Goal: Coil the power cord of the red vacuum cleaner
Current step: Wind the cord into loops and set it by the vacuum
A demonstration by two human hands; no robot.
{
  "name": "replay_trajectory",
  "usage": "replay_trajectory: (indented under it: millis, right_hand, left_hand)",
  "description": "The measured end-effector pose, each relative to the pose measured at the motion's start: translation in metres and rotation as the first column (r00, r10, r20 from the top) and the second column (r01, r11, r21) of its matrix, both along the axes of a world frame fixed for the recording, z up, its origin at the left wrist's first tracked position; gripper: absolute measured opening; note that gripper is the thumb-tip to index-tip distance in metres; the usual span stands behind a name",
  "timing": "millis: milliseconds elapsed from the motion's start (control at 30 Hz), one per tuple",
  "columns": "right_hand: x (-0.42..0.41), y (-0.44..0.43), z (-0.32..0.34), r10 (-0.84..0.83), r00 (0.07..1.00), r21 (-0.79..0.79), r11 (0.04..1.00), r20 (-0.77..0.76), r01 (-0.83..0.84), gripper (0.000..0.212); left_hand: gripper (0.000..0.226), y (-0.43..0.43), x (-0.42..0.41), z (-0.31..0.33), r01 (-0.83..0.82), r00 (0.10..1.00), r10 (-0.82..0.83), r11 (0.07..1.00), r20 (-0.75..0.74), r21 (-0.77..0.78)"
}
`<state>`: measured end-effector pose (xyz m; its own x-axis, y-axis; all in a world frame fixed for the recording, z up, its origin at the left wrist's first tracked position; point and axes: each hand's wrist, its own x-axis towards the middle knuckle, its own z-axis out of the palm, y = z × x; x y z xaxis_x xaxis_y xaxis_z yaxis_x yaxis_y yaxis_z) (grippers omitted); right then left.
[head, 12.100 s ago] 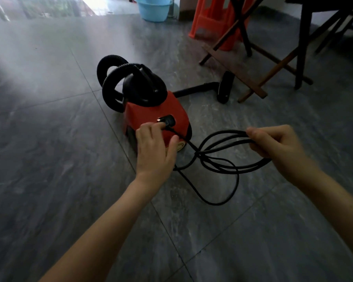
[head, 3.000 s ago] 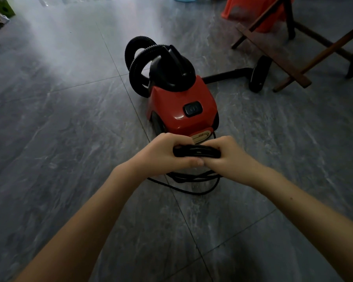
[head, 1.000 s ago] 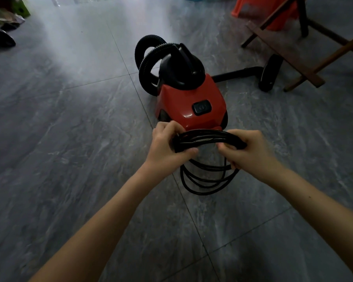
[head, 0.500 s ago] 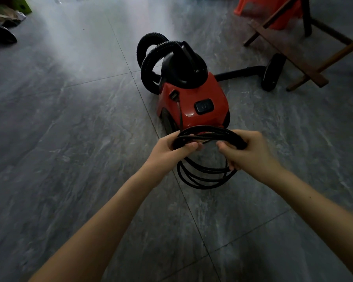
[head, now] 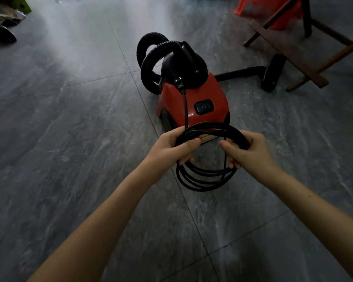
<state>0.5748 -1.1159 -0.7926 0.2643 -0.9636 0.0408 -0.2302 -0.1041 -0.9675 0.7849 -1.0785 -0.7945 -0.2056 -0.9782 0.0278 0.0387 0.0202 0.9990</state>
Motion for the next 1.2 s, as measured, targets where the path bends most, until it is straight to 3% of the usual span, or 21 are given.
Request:
replay_trajectory:
  millis: [200,400,533,633,767,900,967,1033,1100,1200]
  right_hand:
    - [0.001,0.002,-0.003,-0.043,0.999,-0.054,0.998,-0.016,0.042,0.02]
    - [-0.001,0.001,-0.006,-0.033,0.999,-0.037,0.999,-0.017,0.033,0.016]
    - [-0.001,0.002,-0.005,-0.022,0.999,-0.045,0.999,-0.038,0.02,0.02]
    - [-0.001,0.002,-0.003,0.003,1.0,-0.046,0.999,-0.03,-0.004,0.029]
    - [0.0,0.003,-0.003,0.026,0.999,-0.04,0.999,-0.036,-0.028,0.022]
    - [-0.003,-0.001,0.002,0.14,0.989,-0.019,0.99,-0.041,-0.141,0.034]
    - [-0.005,-0.004,0.006,0.236,0.967,-0.034,0.97,-0.099,-0.24,0.013]
    - [-0.009,-0.009,0.008,0.204,0.967,-0.108,0.969,-0.154,-0.222,0.039]
    - [-0.01,-0.012,0.018,0.079,0.967,-0.303,0.941,-0.241,-0.152,0.058]
    - [-0.007,-0.013,0.029,0.004,0.896,-0.533,0.802,-0.445,-0.268,0.073]
  left_hand:
    - [0.026,-0.001,-0.001,0.001,-0.098,0.995,0.098,0.995,0.015,-0.015]
    - [0.017,0.001,0.002,0.003,-0.015,0.999,0.016,0.999,0.046,-0.038]
    - [0.003,-0.001,0.002,0.0,-0.013,1.0,0.013,1.0,-0.011,-0.022]
    - [0.008,-0.002,0.006,-0.004,-0.003,0.998,0.003,1.0,-0.056,0.001]
    - [0.019,-0.002,0.01,-0.007,0.065,0.987,-0.06,0.997,-0.146,0.029]
    - [0.016,-0.003,0.012,-0.006,0.049,0.983,-0.038,0.997,-0.177,0.059]
    - [0.018,-0.004,0.015,-0.006,0.024,0.988,-0.016,0.998,-0.151,0.05]
    - [0.013,-0.007,0.018,-0.005,0.001,0.996,0.001,1.0,-0.086,0.026]
    - [0.013,-0.008,0.019,-0.002,-0.012,1.0,0.012,1.0,0.004,0.01]
    - [0.01,-0.011,0.013,0.005,0.029,0.974,-0.01,0.996,0.225,-0.082]
